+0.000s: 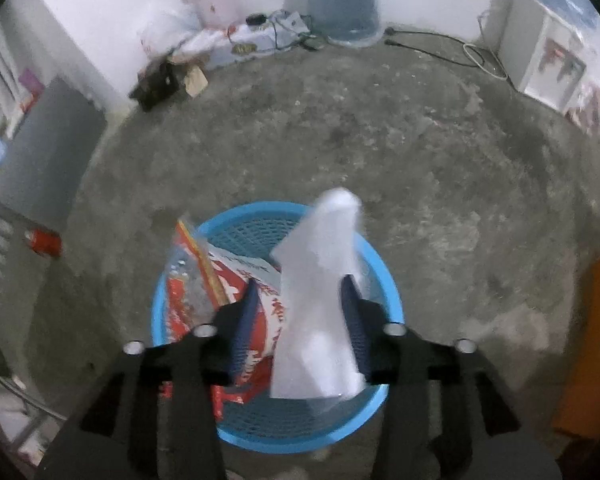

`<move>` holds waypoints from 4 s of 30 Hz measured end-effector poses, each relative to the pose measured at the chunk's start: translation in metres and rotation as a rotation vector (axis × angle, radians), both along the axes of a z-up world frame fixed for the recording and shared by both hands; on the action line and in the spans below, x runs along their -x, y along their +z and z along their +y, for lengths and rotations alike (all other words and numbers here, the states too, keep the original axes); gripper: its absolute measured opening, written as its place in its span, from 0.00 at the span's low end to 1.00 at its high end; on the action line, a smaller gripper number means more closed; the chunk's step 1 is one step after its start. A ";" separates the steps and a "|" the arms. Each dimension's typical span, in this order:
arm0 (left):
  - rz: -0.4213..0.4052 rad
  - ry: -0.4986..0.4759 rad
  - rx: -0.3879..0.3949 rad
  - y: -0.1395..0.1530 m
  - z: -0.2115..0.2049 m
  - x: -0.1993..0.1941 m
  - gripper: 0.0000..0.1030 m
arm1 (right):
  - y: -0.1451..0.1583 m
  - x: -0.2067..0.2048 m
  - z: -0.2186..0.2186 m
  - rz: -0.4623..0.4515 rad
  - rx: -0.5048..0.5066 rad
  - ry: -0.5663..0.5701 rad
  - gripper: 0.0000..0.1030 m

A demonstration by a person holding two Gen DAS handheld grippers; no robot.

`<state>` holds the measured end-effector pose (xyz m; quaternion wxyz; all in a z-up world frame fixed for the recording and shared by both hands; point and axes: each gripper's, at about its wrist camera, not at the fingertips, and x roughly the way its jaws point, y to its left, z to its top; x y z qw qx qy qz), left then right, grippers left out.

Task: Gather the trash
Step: 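Open the right tool over the wastebasket to drop the white tissue, then bring both tools back over the table, then close the left tool on the clear red-flower bag while the right tool grips the gold box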

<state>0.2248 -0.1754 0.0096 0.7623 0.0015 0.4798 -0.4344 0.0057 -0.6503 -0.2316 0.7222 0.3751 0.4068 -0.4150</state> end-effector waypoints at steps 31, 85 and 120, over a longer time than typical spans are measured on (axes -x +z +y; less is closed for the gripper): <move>-0.132 0.576 0.127 0.029 0.292 0.046 0.80 | 0.206 -0.022 0.237 -0.338 0.142 0.417 0.72; -0.276 0.395 -0.271 -0.085 0.287 0.130 0.11 | 0.215 -0.106 0.412 -0.304 -0.002 0.877 0.72; -0.028 0.681 -0.044 -0.089 0.399 -0.078 0.04 | 0.151 -0.398 0.632 -0.164 0.174 1.461 0.72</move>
